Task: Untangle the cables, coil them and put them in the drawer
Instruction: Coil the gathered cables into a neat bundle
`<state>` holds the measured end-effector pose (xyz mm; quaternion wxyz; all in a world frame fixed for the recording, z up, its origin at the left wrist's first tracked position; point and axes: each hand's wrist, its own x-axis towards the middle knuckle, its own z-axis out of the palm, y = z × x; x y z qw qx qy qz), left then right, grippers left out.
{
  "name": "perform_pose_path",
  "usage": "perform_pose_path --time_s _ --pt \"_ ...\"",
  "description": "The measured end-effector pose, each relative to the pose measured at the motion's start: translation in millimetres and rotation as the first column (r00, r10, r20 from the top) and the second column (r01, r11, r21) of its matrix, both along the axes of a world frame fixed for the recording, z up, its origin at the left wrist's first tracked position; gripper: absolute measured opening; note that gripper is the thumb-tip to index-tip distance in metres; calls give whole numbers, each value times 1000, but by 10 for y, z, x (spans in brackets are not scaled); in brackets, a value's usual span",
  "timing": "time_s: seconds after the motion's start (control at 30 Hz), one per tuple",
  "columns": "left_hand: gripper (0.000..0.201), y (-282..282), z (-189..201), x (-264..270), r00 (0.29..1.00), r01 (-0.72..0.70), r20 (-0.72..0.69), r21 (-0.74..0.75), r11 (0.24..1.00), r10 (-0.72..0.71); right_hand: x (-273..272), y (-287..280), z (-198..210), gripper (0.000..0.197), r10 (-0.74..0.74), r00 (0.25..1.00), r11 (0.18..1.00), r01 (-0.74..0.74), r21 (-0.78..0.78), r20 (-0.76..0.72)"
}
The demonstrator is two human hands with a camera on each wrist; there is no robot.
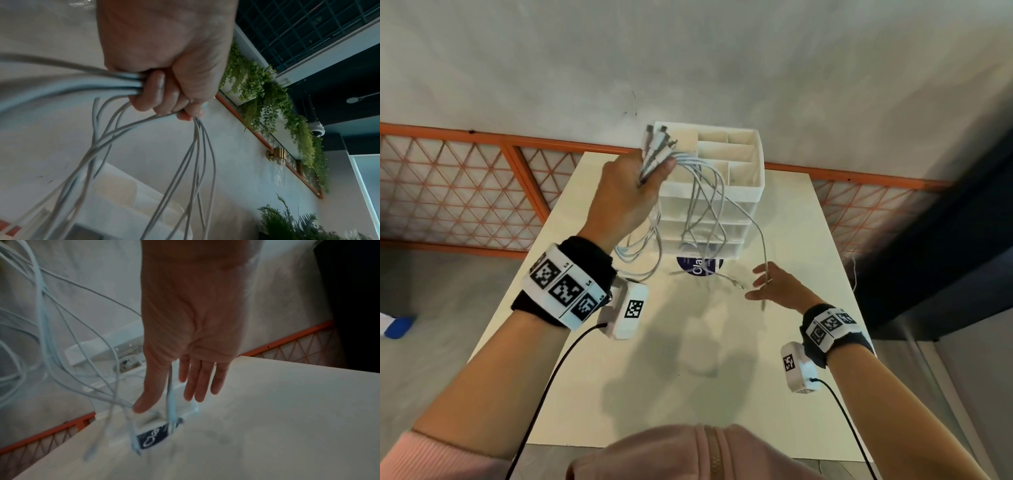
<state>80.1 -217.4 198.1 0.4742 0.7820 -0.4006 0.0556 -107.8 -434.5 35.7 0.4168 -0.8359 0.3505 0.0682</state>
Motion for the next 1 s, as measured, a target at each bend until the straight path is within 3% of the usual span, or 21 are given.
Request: perform_pose_path --time_s 0.1,0.17,0.23,0.33,0.37,0.43,0.57,0.67,0.77,0.87,0.93,1.0 --pt "32 -22 -61 -98 997 72 31 76 994 -75 113 91 273 115 -43 980 998 34 46 194" --pt "29 -43 -104 -188 991 122 40 114 986 -127 213 158 528 129 -12 927 1000 13 0 374" --pt "24 -79 -141 -265 985 169 22 145 975 -174 329 231 807 117 55 880 999 -49 -25 472" --pt "28 -131 -163 -311 982 187 -15 135 973 -187 467 259 1108 50 217 880 975 -213 -57 423" --pt "29 -135 -155 -312 984 180 -22 124 976 -178 496 251 1152 36 233 884 970 -238 -38 405" --pt "28 -130 -149 -302 984 179 -10 147 973 -180 530 201 1181 30 211 890 978 -193 -84 405" --pt "31 -131 -253 -269 978 206 -35 302 931 -205 532 67 1139 32 135 866 945 33 -324 482" --pt "35 -102 -338 -262 971 221 -146 269 937 -188 505 19 1071 43 81 935 961 18 -276 344" --pt "38 -58 -334 -266 966 233 -172 250 940 -194 452 27 952 47 146 989 952 -132 -275 29" --pt "29 -75 -337 -264 967 220 -184 234 947 -179 439 132 896 92 166 945 927 -247 -283 -283" --pt "25 -92 -320 -281 958 215 -226 165 963 -175 489 247 972 108 189 943 911 -273 -310 -274" --pt "38 -111 -310 -297 934 234 -291 68 970 -205 572 399 1122 105 314 942 926 -332 -183 -117"
